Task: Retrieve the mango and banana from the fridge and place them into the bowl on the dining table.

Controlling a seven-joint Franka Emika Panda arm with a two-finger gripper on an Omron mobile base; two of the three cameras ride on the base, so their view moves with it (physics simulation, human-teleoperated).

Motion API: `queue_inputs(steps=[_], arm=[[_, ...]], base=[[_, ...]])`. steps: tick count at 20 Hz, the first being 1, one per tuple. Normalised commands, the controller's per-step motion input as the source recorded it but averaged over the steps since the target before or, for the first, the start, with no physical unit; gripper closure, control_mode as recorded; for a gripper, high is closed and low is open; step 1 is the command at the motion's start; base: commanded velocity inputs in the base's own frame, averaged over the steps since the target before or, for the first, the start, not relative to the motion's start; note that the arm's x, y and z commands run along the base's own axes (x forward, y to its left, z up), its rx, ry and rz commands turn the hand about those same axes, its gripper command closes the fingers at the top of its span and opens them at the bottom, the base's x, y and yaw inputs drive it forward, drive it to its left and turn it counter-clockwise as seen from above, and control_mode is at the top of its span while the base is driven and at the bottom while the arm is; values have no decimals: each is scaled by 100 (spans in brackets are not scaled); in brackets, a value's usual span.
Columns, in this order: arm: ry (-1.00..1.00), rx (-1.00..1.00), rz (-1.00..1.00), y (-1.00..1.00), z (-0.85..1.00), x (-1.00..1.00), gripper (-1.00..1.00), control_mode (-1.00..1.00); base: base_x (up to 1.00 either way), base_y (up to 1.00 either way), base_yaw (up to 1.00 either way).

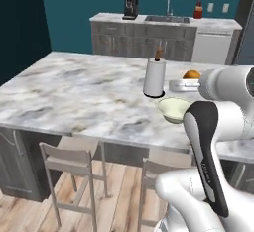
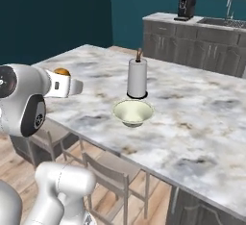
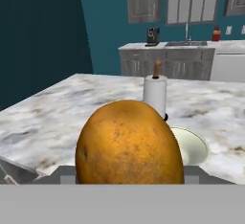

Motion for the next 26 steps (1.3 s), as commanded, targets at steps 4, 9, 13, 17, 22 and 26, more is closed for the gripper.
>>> queue_inputs(steps=[4,9,13,17,22,26], arm=[[0,0,0,0,0,0,100,100],[0,0,0,0,0,0,100,100],[0,0,0,0,0,0,100,100],[0,0,0,0,0,0,100,100],[-1,0,-10,0,0,7,100,-100],[0,0,-5,1,0,30,100,-100]], base=[[13,0,-36],[5,0,-34],[2,0,-32],[0,0,-27],[0,0,-9],[0,0,0]])
